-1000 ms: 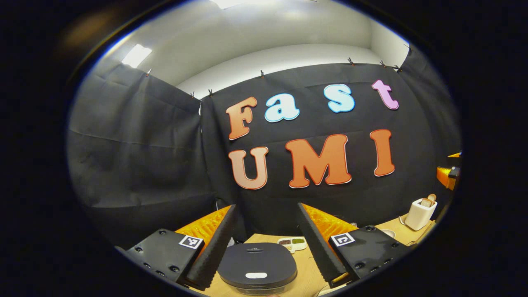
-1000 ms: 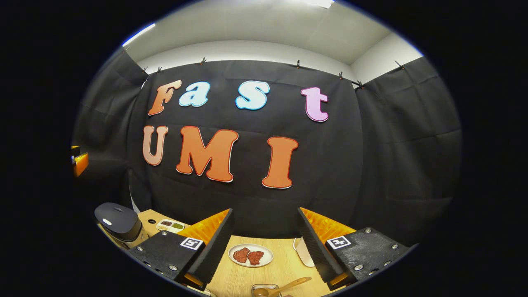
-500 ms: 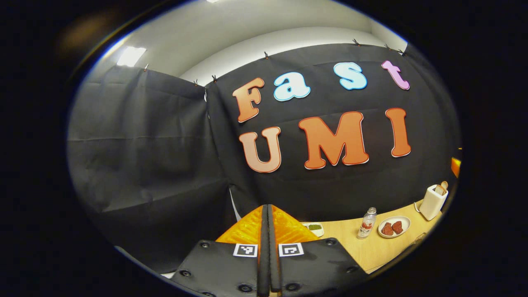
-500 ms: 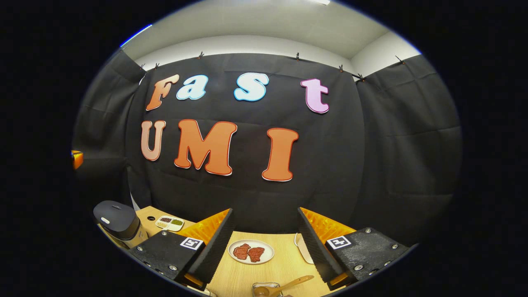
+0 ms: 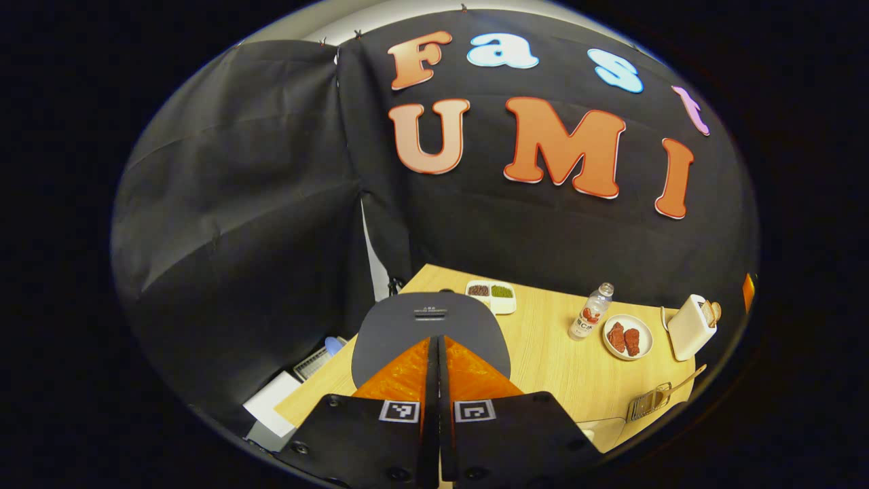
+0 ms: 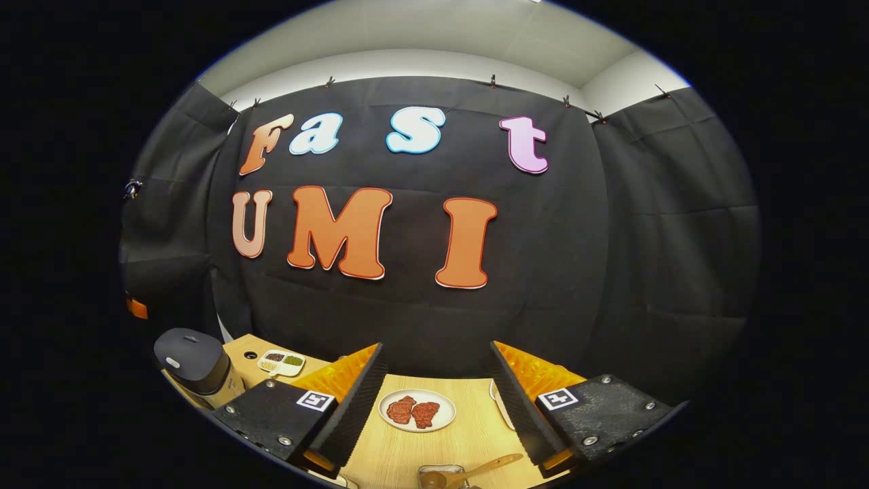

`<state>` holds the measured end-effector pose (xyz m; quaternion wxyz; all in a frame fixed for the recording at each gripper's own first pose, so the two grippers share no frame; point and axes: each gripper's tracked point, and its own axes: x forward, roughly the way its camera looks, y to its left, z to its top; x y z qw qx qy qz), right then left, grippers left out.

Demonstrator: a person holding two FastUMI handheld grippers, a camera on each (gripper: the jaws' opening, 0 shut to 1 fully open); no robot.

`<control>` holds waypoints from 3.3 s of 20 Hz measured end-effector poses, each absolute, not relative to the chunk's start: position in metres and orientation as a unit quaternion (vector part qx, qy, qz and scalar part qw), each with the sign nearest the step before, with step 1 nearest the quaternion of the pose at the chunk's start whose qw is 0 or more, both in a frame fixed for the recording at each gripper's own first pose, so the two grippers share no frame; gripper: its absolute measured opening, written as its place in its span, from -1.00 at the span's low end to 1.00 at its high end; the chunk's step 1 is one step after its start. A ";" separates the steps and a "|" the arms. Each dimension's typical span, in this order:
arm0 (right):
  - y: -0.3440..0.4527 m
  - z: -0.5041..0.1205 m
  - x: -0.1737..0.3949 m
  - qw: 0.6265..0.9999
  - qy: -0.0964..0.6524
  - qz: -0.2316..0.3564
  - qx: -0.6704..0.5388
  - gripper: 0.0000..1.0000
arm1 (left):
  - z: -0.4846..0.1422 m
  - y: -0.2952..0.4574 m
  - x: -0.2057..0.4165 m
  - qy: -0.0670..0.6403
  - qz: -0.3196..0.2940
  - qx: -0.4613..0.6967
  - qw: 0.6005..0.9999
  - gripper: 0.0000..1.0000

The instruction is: Close the left gripper, press the button to open the rice cooker; take a wooden spoon from the chopstick holder with the right hand, scoop a spoonful of rice and pour it into the rice cooker, then put the wooden spoon back into the chopstick holder.

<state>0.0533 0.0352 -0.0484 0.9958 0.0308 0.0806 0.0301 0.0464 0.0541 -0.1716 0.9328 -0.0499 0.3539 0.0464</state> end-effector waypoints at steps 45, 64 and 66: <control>0.050 -0.131 0.043 0.977 0.200 0.062 0.044 0.88 | -0.140 0.060 0.058 0.251 0.119 -0.049 0.959 -0.89; -0.011 -0.196 0.025 0.962 0.262 0.030 0.068 0.88 | -0.042 -0.001 0.002 0.070 0.081 0.026 0.994 1.00; -0.014 -0.206 0.021 0.959 0.271 0.034 0.072 0.88 | -0.043 -0.007 -0.004 0.067 0.077 0.036 0.994 1.00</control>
